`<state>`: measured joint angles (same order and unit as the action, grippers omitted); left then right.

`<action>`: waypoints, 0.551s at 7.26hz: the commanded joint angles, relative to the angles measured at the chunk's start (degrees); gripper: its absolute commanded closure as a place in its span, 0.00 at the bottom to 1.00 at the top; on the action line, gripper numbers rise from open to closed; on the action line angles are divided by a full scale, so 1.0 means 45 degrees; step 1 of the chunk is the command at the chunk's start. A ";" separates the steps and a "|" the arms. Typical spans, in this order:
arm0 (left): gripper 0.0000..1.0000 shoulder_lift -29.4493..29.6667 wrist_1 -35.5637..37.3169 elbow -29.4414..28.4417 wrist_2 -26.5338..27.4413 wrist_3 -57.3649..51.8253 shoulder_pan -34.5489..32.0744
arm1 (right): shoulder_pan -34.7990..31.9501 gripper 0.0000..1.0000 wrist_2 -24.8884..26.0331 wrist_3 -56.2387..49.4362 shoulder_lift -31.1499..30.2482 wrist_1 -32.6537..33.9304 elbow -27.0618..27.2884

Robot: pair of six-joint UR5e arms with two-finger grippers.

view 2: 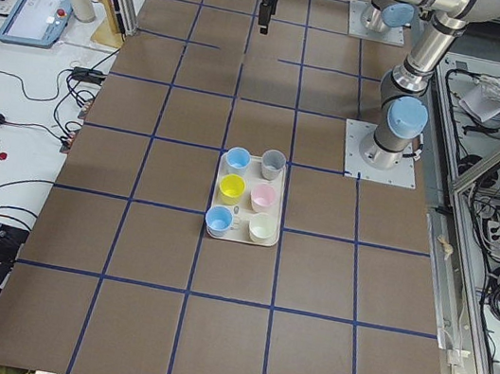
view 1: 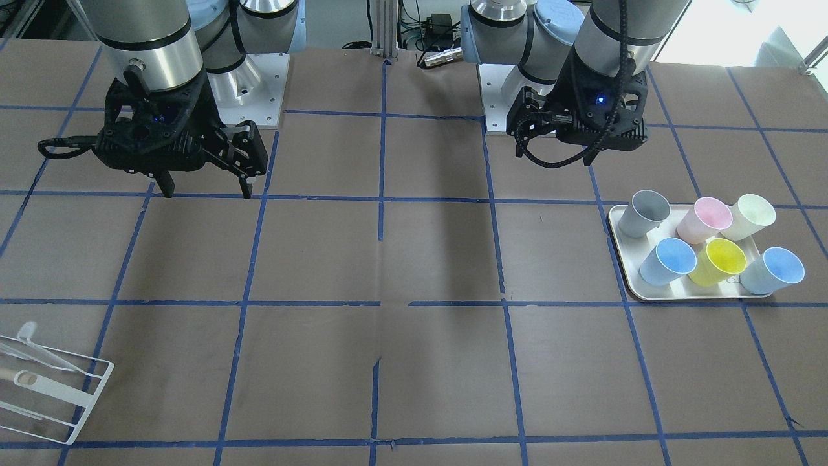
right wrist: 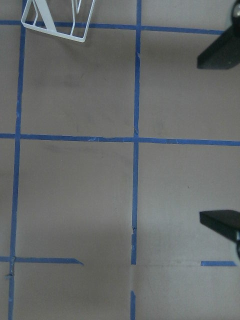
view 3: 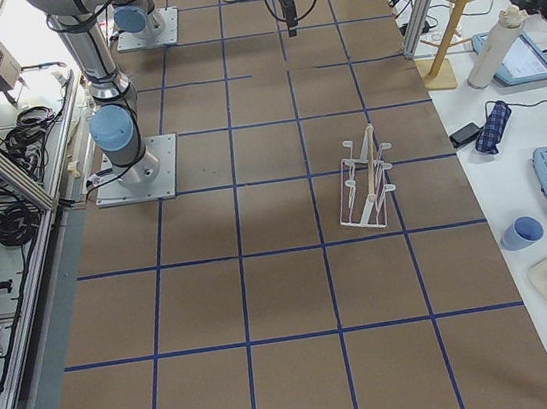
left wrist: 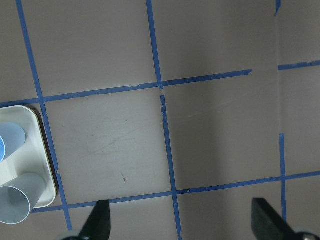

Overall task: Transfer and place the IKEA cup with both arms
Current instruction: 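Open the left gripper and raise it away from the tray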

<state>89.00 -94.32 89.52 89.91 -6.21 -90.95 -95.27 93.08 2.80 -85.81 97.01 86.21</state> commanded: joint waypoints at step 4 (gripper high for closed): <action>0.00 -0.0228 -0.0036 0.0165 0.0020 -0.0143 0.0212 | 0.0000 0.00 0.0000 0.0002 -0.0013 -0.0014 0.0002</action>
<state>88.05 -94.36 90.19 90.03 -6.81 -90.13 -95.27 93.08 2.81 -85.86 96.99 86.22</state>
